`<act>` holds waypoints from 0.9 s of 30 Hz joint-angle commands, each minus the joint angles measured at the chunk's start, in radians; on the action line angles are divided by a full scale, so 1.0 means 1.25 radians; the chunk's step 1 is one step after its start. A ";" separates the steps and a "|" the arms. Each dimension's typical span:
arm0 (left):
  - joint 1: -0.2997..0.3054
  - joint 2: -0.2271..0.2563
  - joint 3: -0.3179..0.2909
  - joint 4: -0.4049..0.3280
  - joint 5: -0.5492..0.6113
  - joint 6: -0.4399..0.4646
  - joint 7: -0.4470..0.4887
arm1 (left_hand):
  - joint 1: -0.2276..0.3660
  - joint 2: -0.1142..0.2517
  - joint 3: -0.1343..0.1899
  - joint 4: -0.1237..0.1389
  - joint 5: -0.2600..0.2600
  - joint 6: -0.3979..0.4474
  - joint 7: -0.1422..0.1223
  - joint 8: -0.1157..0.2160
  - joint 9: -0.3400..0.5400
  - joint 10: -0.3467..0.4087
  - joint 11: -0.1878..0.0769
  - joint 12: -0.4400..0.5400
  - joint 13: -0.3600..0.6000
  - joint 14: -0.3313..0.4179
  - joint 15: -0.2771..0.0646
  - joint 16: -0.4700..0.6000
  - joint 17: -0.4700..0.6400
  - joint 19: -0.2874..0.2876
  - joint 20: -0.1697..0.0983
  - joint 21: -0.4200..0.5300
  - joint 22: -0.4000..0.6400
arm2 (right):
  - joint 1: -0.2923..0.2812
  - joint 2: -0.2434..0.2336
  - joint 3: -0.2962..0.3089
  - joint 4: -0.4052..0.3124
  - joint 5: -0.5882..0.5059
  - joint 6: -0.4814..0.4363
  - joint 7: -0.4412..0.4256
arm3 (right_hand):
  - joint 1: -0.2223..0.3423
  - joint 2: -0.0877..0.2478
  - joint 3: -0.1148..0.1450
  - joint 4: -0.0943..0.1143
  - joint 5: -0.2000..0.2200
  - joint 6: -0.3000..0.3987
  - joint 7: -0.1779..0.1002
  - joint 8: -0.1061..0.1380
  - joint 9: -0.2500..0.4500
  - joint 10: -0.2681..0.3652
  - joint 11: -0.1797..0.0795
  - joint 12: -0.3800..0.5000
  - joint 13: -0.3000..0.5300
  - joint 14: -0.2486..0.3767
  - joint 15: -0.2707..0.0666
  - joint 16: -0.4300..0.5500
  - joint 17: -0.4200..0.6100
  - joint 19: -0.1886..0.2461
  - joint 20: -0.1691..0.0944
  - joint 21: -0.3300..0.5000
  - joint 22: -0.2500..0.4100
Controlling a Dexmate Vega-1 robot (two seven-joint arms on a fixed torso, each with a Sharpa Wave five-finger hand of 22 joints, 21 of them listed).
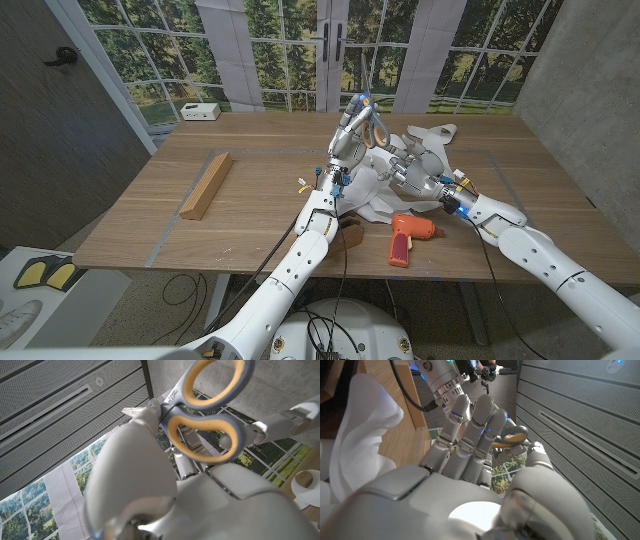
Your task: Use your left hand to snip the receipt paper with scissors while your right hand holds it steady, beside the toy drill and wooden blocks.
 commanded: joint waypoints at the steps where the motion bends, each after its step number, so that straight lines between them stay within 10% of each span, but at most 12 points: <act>1: -0.006 -0.008 0.004 0.012 0.001 0.004 -0.002 | 0.010 0.003 -0.003 0.000 0.003 0.001 -0.003 0.004 0.001 0.005 -0.004 0.004 0.002 0.070 -0.139 0.007 0.003 0.008 -0.110 -0.001 0.004 | 0.013 0.008 -0.012 0.001 -0.001 -0.002 0.010 | -0.005 0.001 0.005 0.003 -0.003 -0.004 -0.002 0.001 0.001 -0.004 0.001 0.005 0.009 -0.010 0.001 0.006 0.013 -0.002 0.008 -0.005 0.004; 27: -0.021 -0.021 0.007 0.039 0.014 0.007 -0.011 | 0.010 0.004 -0.004 0.000 0.002 0.003 -0.005 0.005 0.001 0.008 -0.006 0.005 0.001 0.071 -0.138 0.006 0.003 0.008 -0.110 -0.001 0.004 | 0.017 0.024 -0.012 0.002 0.008 0.000 0.002 | 0.053 0.082 0.061 -0.012 0.002 0.014 -0.022 0.010 0.000 -0.017 -0.006 0.012 0.017 -0.038 -0.001 0.012 0.046 -0.029 0.000 -0.006 0.008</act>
